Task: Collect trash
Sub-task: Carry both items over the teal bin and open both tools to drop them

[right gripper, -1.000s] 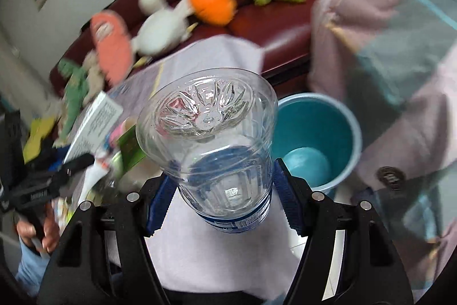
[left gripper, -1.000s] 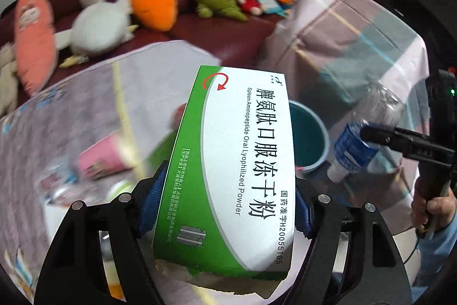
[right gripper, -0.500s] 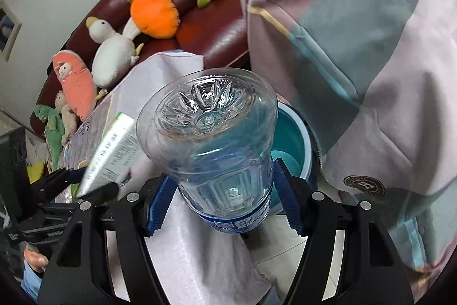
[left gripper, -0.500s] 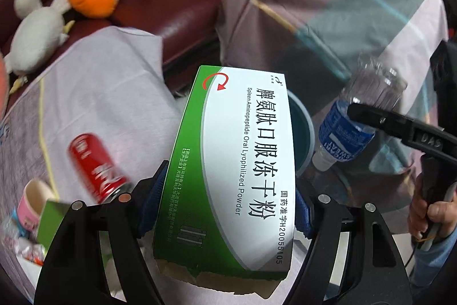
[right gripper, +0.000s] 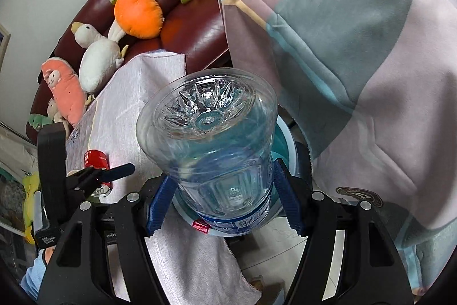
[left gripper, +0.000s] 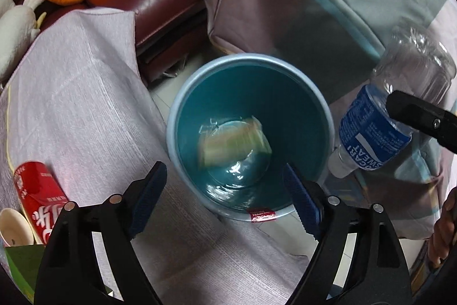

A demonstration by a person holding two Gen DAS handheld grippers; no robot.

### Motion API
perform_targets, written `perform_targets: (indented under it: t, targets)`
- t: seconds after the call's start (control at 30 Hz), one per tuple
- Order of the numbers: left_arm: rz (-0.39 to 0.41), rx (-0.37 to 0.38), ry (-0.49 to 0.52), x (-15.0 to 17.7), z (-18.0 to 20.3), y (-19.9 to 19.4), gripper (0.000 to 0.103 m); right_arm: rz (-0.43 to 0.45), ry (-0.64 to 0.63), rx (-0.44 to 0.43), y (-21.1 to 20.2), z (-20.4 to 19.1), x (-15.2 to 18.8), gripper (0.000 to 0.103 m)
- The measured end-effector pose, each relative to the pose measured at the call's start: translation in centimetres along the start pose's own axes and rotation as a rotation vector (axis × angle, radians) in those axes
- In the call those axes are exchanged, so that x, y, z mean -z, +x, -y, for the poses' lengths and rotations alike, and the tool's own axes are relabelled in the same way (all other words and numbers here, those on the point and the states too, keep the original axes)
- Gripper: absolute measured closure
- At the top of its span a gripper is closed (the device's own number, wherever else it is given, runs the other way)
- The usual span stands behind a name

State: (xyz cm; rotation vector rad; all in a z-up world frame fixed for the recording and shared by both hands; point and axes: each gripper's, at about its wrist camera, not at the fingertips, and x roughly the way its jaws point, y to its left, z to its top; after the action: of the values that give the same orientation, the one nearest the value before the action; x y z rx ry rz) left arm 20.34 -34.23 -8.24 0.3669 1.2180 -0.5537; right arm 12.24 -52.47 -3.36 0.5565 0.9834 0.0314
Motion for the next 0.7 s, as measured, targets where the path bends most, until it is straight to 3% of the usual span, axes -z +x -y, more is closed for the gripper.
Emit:
perform_targets:
  t: [0.27,0.6,0.7]
  targets:
    - [0.008,0.026,-0.043,1.1,-0.8,-0.4,0.019,-0.030,-0.014,-0.002,1.1,-0.4,-0.3,0.039]
    - [0.085,0.051,-0.096,2.6,-1.8,-2.8,0.019,-0.101,-0.020,0.040,4.2,-0.5,-0.6,0.038]
    - [0.106,0.047,-0.094,3.0,-1.7,-3.6,0.011,-0.143,-0.017,0.050,5.8,-0.7,-0.5,0.036]
